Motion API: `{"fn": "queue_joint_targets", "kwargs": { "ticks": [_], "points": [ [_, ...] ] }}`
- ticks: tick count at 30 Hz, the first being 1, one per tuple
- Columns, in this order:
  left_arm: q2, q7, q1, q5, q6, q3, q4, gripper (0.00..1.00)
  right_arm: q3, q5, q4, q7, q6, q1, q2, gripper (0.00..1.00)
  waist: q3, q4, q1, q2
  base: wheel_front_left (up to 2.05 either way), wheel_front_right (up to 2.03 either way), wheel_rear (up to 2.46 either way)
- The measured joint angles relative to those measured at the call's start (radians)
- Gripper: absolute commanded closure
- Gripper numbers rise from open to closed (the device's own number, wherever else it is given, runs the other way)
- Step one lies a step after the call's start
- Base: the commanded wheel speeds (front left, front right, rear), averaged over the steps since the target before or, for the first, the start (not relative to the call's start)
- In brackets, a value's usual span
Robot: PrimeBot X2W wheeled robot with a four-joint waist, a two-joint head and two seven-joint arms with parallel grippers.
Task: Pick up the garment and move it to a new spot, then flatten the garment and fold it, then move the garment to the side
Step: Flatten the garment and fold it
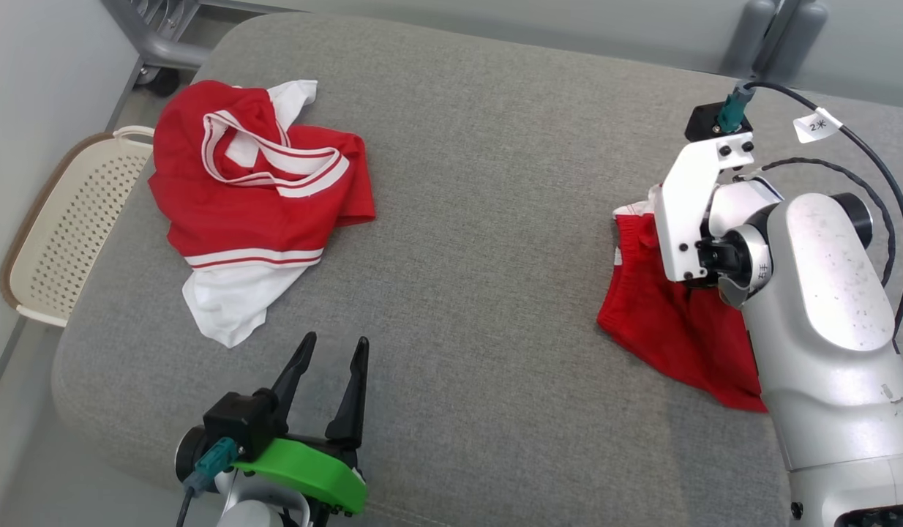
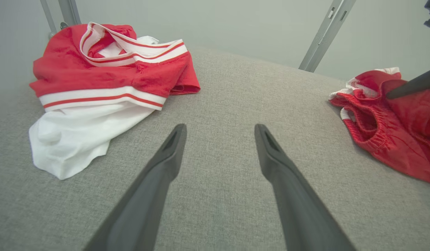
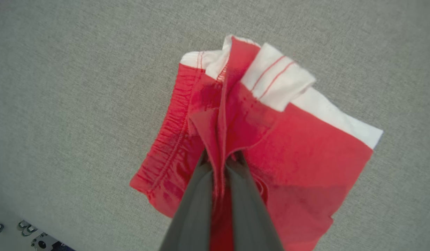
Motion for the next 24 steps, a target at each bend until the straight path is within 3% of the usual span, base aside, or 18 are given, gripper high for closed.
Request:
{"fn": "queue_joint_targets", "kwargs": {
  "ticks": [2,3,4,16,22,23,24],
  "points": [
    [-0.003,0.0,0.0,0.0,-0.001,0.002,0.001,0.0,0.001,0.0,0.018,-0.012,0.0,-0.003,0.003,1.0,0.007,0.012,0.0,0.0,0.0,0.0,0.0],
    [-0.005,0.0,0.0,0.0,-0.003,0.004,0.001,0.0,0.008,0.001,0.024,-0.021,0.0,-0.007,0.003,0.54,0.01,0.017,0.0,0.0,0.0,0.0,0.0],
    [-0.007,0.0,0.0,0.0,-0.003,0.008,0.001,0.0,0.016,0.021,0.036,-0.03,0.0,-0.017,0.005,0.0,0.017,0.023,0.0,0.0,0.0,0.0,0.0],
    [-0.007,0.0,0.0,0.012,-0.005,0.044,-0.002,0.0,0.052,0.115,-0.015,-0.191,0.0,-0.057,0.008,0.0,0.001,-0.024,0.0,0.0,0.0,0.0,0.0],
    [-0.005,0.0,0.002,0.016,-0.007,0.047,-0.002,0.0,0.026,0.081,-0.087,-0.3,0.0,0.009,-0.062,0.0,-0.025,-0.055,0.0,0.0,0.0,0.0,0.0],
    [-0.005,0.0,0.003,0.016,-0.007,0.047,-0.002,0.0,0.018,0.063,-0.097,-0.317,0.0,0.03,-0.074,0.16,-0.029,-0.059,0.0,0.0,0.0,0.0,0.0],
    [-0.004,0.0,0.004,0.016,-0.007,0.049,-0.003,0.0,0.009,0.047,-0.111,-0.339,0.0,0.052,-0.084,0.6,-0.032,-0.064,0.0,0.0,0.0,0.0,0.0]
  ]
}}
